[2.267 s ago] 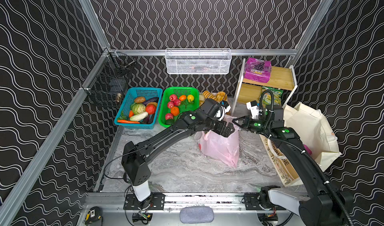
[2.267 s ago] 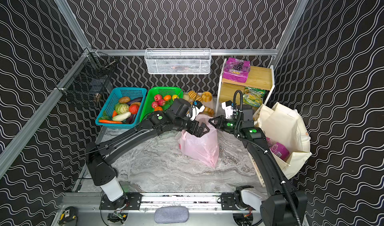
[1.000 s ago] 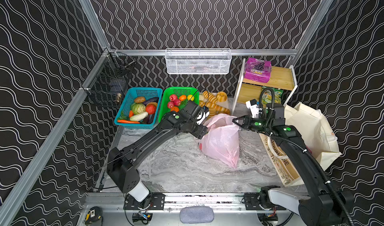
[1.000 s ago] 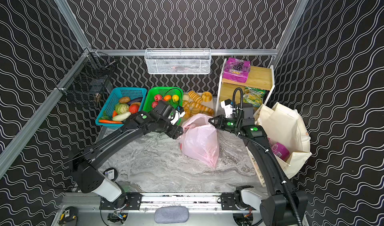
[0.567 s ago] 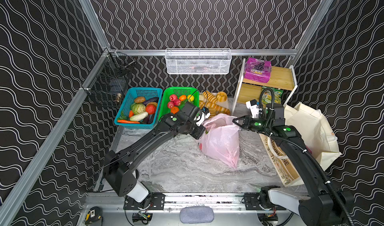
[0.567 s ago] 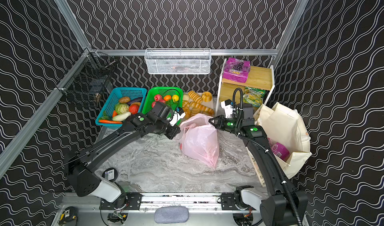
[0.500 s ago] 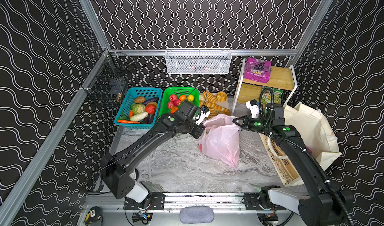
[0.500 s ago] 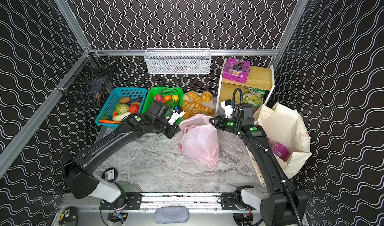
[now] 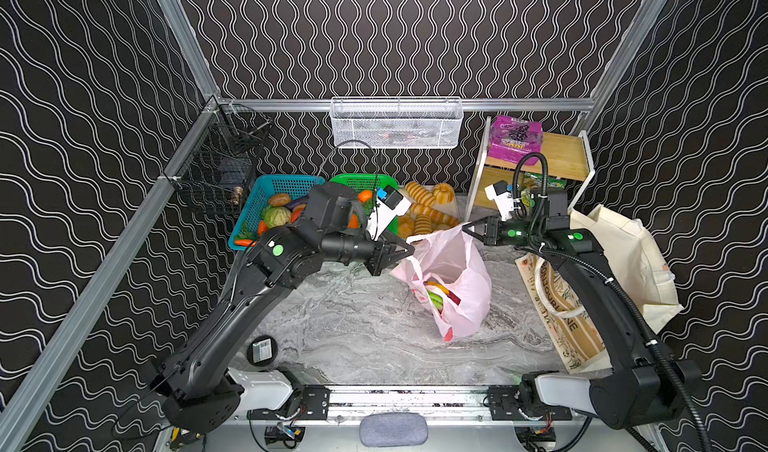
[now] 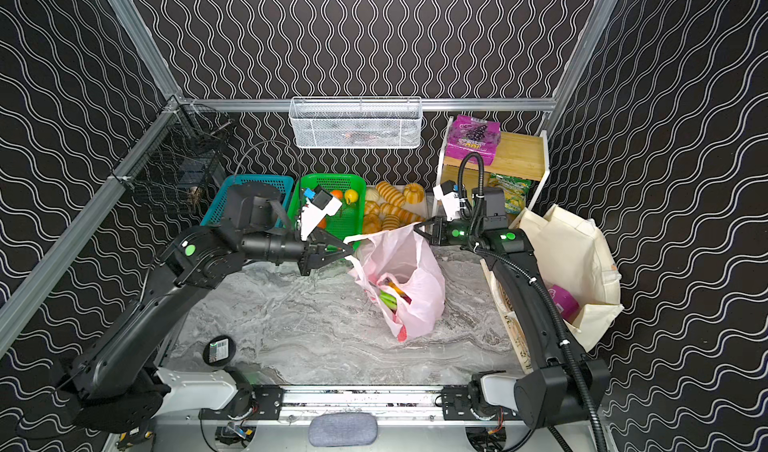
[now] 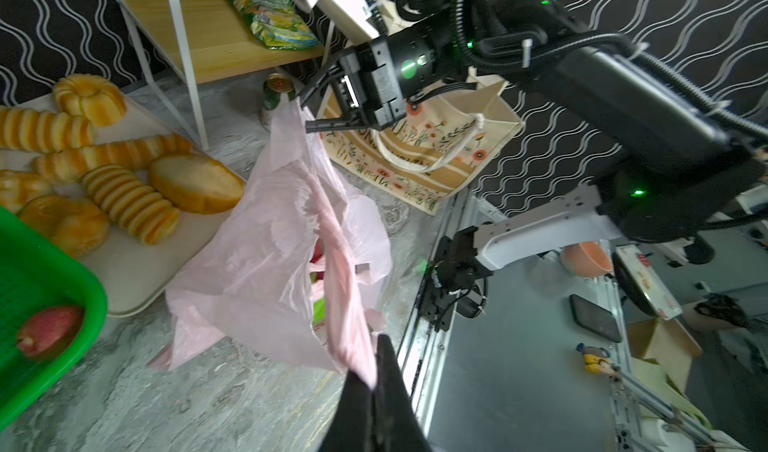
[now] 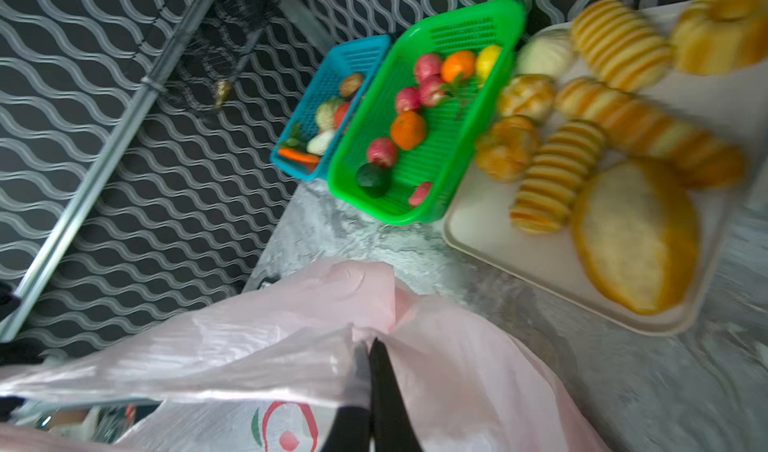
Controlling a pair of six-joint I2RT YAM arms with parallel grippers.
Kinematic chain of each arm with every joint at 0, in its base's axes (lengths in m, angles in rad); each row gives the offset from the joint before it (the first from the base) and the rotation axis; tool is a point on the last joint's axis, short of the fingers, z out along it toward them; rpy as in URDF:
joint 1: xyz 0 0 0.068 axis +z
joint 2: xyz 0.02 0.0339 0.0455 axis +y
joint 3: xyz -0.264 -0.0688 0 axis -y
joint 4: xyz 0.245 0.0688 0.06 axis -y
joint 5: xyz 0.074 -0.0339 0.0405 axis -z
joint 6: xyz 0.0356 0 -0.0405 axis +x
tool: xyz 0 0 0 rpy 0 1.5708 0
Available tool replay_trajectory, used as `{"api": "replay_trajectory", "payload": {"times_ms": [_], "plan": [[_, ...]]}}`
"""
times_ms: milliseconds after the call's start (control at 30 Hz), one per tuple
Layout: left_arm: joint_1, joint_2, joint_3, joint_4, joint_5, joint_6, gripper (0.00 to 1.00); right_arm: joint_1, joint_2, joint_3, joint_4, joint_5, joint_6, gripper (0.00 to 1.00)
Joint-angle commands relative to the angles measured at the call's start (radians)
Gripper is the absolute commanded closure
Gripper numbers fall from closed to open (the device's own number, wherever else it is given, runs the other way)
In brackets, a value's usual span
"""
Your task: Place the mixed food into the grocery bags and tie them
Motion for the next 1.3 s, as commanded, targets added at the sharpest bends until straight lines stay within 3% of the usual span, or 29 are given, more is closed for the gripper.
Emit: {"api": "replay_trajectory", "payload": {"times_ms": [0,100,233,333,400,467,500,733,867,1000,1100,1200,1267], "plan": [[0.0,-0.039,-0.034,0.089,0.07,-0.114,1.0,-0.002,0.039,0.04,-0.045,-0.035,-0.023,0.83],[0.0,-0.046,-0.078,0.116,0.011,-0.16,1.0,-0.002,0.034,0.084,-0.124,0.052,-0.007,0.62],[0.0,-0.046,-0.133,0.181,-0.021,-0.24,1.0,0.0,-0.106,0.024,-0.107,0.264,0.067,0.48],[0.0,-0.05,-0.151,0.235,-0.037,-0.281,1.0,0.001,-0.228,-0.047,-0.09,0.312,0.072,0.46],[0.0,-0.043,-0.129,0.231,-0.055,-0.282,1.0,0.009,-0.305,-0.094,-0.066,0.287,0.06,0.47],[0.0,-0.033,-0.107,0.213,-0.072,-0.271,1.0,0.047,-0.383,-0.152,-0.023,0.179,0.019,0.51],[0.0,-0.026,-0.098,0.204,-0.079,-0.268,1.0,0.089,-0.417,-0.185,0.004,0.152,0.004,0.51],[-0.001,-0.019,-0.083,0.222,-0.09,-0.287,1.0,0.46,-0.506,-0.382,0.18,0.288,-0.072,0.54],[0.0,-0.025,-0.075,0.222,-0.106,-0.296,1.0,0.599,-0.434,-0.418,0.136,0.544,-0.178,0.6],[0.0,-0.032,-0.077,0.223,-0.113,-0.307,1.0,0.736,-0.375,-0.463,0.16,0.821,-0.263,0.57],[0.0,-0.033,-0.076,0.225,-0.114,-0.313,1.0,0.777,-0.338,-0.47,0.16,1.034,-0.292,0.53],[0.0,-0.034,-0.075,0.22,-0.126,-0.315,1.0,0.778,-0.256,-0.442,0.096,1.096,-0.332,0.48],[0.0,-0.04,-0.076,0.222,-0.143,-0.315,1.0,0.778,-0.181,-0.423,0.057,1.118,-0.281,0.48]]}}
